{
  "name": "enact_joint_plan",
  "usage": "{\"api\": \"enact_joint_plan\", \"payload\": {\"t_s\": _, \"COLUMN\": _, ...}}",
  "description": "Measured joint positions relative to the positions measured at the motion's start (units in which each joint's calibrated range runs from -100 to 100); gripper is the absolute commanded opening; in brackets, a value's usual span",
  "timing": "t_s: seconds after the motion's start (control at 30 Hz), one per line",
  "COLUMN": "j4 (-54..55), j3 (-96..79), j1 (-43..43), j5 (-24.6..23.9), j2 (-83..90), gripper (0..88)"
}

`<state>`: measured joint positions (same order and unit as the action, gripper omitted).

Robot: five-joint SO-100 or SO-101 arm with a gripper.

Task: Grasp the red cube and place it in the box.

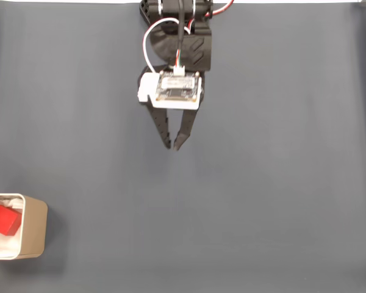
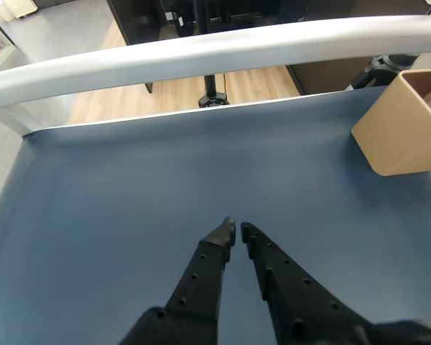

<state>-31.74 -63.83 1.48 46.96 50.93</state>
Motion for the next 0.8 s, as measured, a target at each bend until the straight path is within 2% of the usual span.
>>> {"api": "enact_joint_plan", "payload": {"t_s": 0.5, "j4": 1.2, "j3": -27.1, "j1": -2.7, "j5": -1.5, "j2": 24.0, "gripper": 0.0}}
{"api": "enact_joint_plan", "payload": {"t_s": 0.8, "j4": -6.5, "j3": -34.2, "j1": -2.7, "j5": -1.9, "j2": 34.5, "gripper": 0.0}}
